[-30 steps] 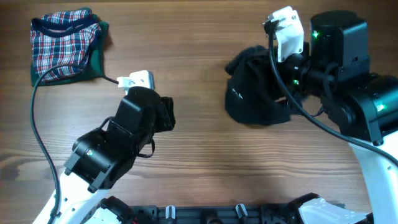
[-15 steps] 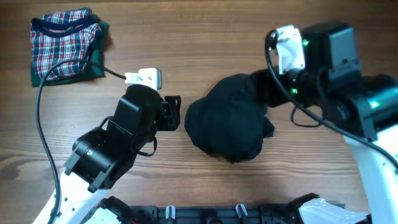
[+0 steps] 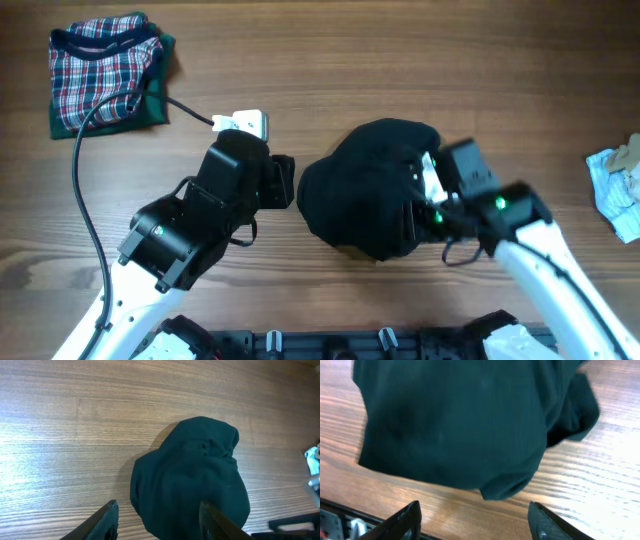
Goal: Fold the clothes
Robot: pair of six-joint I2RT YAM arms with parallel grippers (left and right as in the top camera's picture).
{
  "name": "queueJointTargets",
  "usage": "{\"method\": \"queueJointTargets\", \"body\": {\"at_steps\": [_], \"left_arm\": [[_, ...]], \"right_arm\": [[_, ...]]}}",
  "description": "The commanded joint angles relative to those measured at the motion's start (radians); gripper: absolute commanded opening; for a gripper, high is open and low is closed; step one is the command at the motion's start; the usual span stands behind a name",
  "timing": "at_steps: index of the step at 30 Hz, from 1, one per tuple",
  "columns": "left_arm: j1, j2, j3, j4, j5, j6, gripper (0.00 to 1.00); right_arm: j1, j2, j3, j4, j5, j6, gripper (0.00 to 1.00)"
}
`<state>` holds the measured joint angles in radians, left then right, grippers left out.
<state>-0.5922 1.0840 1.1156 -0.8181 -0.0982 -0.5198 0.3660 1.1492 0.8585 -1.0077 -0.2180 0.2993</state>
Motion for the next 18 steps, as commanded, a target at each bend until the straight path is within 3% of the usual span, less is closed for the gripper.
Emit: {"method": "queueJointTargets", "body": {"at_steps": [1, 5, 10, 14, 16, 17, 18], "left_arm": [[0.006, 0.005, 0.005, 0.01, 0.011, 0.019, 0.52], [0.006, 0.005, 0.005, 0.01, 0.011, 0.019, 0.54], [0.006, 0.005, 0.005, 0.01, 0.011, 0.019, 0.55], [0.006, 0.005, 0.005, 0.01, 0.011, 0.019, 0.55], [0.006, 0.005, 0.005, 0.01, 0.011, 0.019, 0.55], [0.006, 0.005, 0.005, 0.01, 0.011, 0.019, 0.55], [0.006, 0.005, 0.005, 0.01, 0.011, 0.019, 0.55]], "right_arm": [[0.007, -0.065, -0.166, 0.124, -0.059, 0.076, 0.57], [0.007, -0.053, -0.303, 0.298, -0.062, 0.121, 0.54], [0.007, -0.051, -0.35, 0.412, -0.026, 0.121, 0.53], [0.007, -0.014, -0.35, 0.414, -0.007, 0.123, 0.36], [0.007, 0.028, -0.35, 0.434, -0.024, 0.123, 0.22], [0.007, 0.048, -0.35, 0.451, -0.044, 0.122, 0.08], [0.007, 0.057, -0.348, 0.46, -0.053, 0.121, 0.04]]}}
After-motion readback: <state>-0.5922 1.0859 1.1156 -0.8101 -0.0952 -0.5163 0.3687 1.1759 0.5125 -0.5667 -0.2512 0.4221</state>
